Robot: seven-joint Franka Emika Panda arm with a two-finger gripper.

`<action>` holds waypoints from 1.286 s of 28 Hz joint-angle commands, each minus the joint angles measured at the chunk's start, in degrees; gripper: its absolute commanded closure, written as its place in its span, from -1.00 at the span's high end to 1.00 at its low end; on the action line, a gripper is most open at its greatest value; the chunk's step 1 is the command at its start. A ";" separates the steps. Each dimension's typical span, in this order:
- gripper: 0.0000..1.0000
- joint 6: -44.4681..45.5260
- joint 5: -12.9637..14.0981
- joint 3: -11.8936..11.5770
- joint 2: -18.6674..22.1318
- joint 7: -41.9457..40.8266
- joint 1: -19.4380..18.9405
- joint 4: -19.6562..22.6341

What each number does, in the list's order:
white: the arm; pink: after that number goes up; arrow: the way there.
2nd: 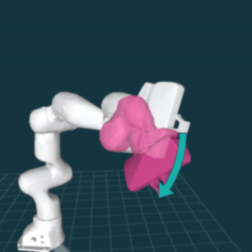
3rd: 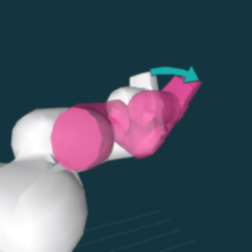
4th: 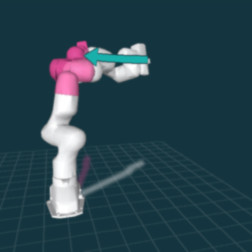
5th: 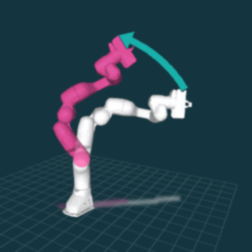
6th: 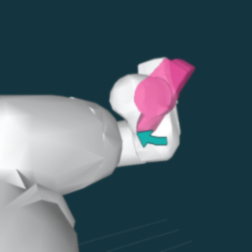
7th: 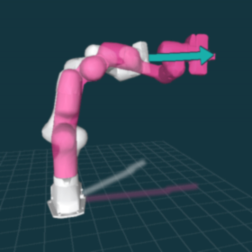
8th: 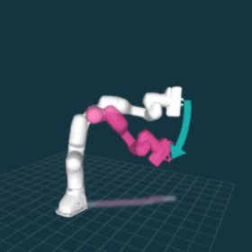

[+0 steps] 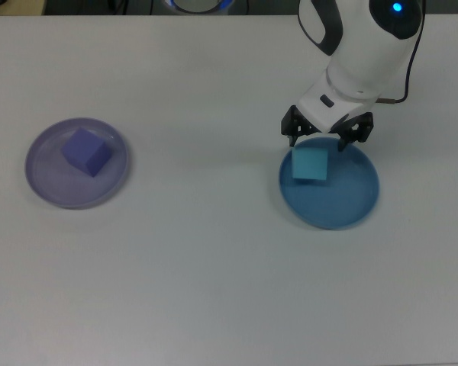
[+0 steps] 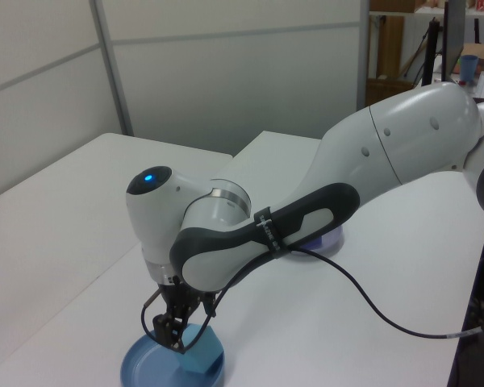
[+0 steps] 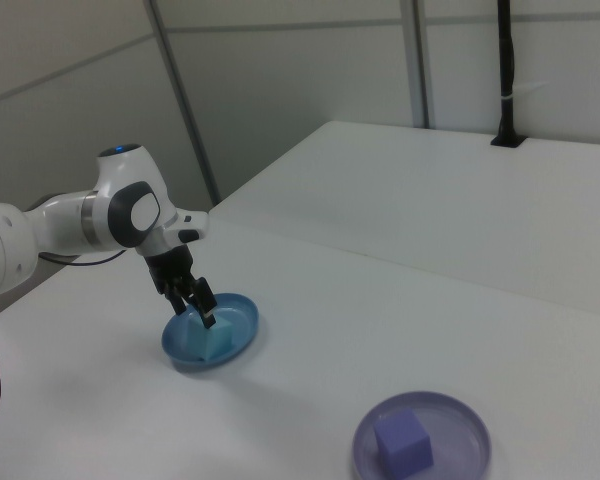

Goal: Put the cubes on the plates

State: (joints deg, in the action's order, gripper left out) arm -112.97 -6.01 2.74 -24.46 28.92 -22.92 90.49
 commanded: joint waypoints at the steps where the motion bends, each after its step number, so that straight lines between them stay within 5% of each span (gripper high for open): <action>1: 1.00 2.57 -1.29 -0.28 1.07 2.02 -0.54 -1.10; 7: 1.00 8.28 -0.94 -1.07 6.87 -0.17 1.30 0.12; 14: 1.00 11.28 -0.41 -0.98 14.07 -7.98 9.19 6.09; 26: 1.00 15.41 -0.24 -0.98 18.12 -23.72 24.58 8.21; 36: 1.00 14.88 -0.15 -1.07 18.13 -27.78 30.66 7.95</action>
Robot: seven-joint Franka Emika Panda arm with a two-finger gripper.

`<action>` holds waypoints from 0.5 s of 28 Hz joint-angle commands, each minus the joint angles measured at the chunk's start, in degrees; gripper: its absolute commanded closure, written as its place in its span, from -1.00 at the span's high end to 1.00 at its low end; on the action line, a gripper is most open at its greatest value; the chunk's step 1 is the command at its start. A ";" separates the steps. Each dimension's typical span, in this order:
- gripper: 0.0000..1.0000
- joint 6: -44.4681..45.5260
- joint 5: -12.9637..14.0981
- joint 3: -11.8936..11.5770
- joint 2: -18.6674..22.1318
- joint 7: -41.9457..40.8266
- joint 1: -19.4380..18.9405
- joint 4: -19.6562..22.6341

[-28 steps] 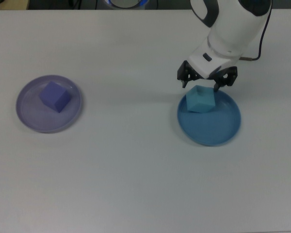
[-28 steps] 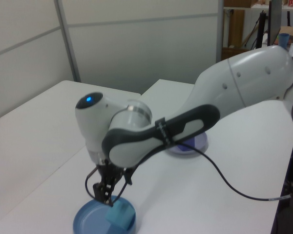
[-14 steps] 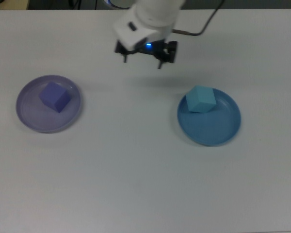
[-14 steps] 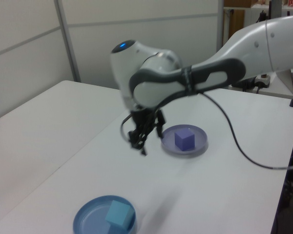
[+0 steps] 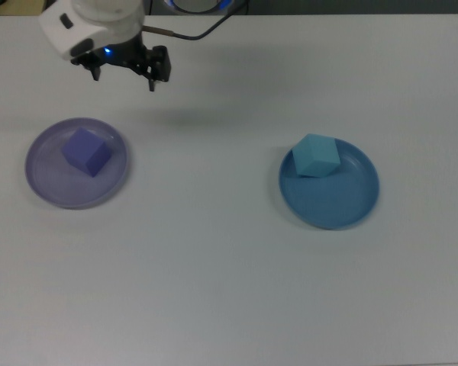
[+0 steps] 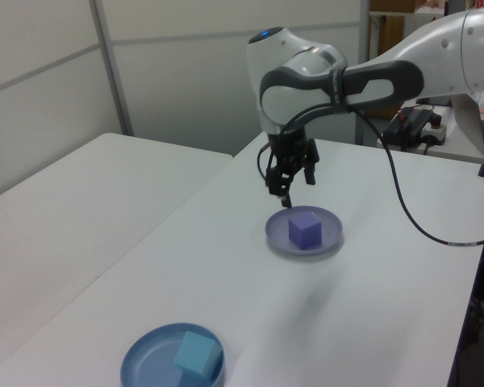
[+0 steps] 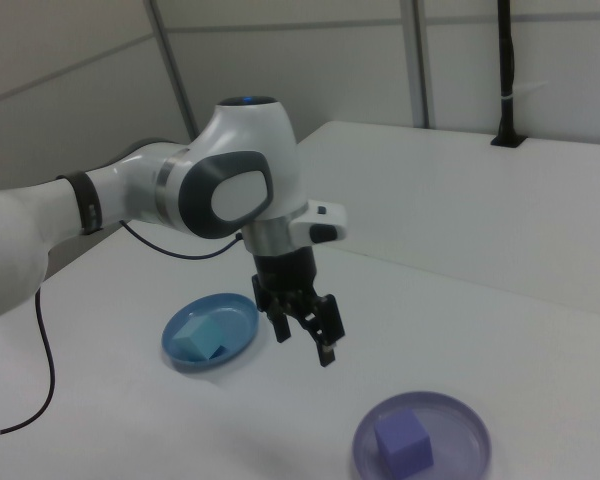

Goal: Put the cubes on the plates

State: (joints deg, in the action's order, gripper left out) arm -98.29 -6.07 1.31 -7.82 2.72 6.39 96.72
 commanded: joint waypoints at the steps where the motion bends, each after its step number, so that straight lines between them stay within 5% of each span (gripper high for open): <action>1: 1.00 -0.06 -0.08 0.36 1.23 -1.57 1.61 1.63; 14: 1.00 -0.06 -0.08 -0.43 0.79 -1.57 2.05 1.28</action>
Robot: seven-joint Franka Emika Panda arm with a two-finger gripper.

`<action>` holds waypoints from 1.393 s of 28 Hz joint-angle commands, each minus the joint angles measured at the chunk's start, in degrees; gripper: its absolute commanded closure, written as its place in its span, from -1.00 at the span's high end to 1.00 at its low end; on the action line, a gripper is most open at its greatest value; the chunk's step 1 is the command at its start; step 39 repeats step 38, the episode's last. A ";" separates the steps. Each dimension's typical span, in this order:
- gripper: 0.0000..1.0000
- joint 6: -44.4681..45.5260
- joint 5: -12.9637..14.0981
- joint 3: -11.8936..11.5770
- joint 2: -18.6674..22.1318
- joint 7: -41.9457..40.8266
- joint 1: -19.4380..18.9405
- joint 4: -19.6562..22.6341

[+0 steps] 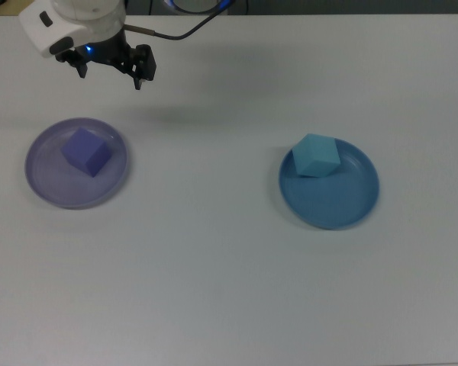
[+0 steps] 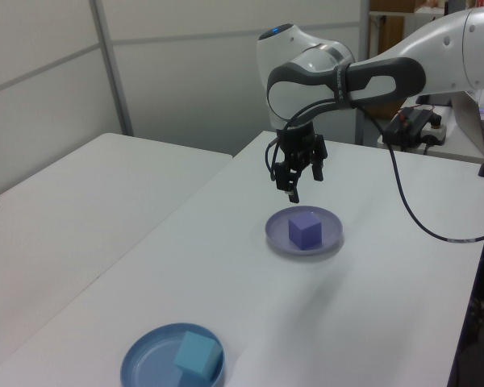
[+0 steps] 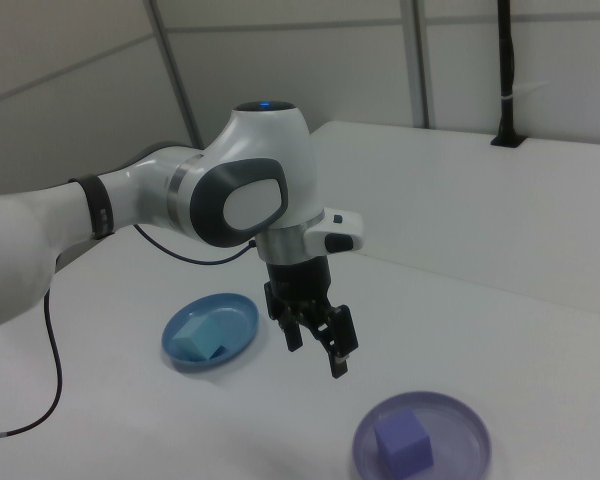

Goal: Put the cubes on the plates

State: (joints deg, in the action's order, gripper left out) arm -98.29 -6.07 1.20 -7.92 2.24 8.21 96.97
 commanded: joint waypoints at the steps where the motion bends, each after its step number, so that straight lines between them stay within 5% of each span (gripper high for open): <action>1: 1.00 -0.06 -0.08 -0.32 0.88 -1.09 0.23 1.03; 39: 1.00 -0.68 -0.08 -1.29 0.36 -1.18 0.41 0.94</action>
